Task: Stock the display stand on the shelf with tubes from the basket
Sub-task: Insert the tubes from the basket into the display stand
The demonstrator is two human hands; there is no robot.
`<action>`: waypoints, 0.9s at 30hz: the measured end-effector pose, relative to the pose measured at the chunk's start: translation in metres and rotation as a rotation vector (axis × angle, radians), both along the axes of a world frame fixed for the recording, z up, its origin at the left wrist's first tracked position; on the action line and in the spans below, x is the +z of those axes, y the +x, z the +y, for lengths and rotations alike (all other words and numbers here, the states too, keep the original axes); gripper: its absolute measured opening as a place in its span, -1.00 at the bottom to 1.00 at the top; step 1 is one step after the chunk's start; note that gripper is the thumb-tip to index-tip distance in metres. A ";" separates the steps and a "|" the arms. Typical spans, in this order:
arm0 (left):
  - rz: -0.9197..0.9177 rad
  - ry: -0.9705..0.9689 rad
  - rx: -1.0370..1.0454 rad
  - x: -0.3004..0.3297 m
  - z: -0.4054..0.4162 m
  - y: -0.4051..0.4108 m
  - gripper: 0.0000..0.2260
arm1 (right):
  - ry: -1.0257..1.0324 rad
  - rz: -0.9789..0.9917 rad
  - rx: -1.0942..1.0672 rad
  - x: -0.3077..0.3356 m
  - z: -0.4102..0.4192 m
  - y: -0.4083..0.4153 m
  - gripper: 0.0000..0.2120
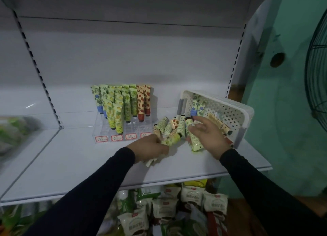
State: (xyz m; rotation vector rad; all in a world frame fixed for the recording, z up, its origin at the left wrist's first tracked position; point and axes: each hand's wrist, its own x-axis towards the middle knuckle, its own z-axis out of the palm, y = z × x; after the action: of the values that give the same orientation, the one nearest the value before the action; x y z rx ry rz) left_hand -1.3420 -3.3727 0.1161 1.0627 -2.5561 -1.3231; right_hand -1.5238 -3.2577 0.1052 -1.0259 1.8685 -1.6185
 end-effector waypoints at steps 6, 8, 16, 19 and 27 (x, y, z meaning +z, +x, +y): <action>0.590 0.777 0.222 -0.021 -0.017 0.039 -0.91 | -0.027 -0.386 0.128 0.007 -0.019 0.024 -0.72; 0.627 0.811 0.247 -0.028 -0.023 0.049 -0.71 | -0.001 -0.408 0.206 0.011 -0.023 0.033 -0.71; 0.637 0.588 0.350 -0.026 -0.031 0.066 -0.60 | -0.118 -0.714 0.376 0.020 -0.032 0.055 -0.69; 0.602 0.492 0.352 -0.028 -0.034 0.072 -0.79 | -0.149 -0.748 0.368 0.020 -0.037 0.058 -0.69; 0.627 0.415 0.330 -0.036 -0.045 0.086 -0.78 | -0.059 -0.347 0.237 0.018 -0.051 0.066 -0.73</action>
State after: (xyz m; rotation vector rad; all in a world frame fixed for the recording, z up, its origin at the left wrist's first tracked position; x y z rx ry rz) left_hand -1.2559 -3.4175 0.0800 0.8738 -1.6300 -1.7708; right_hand -1.4582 -3.3087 0.1229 -0.8849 1.4245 -1.5991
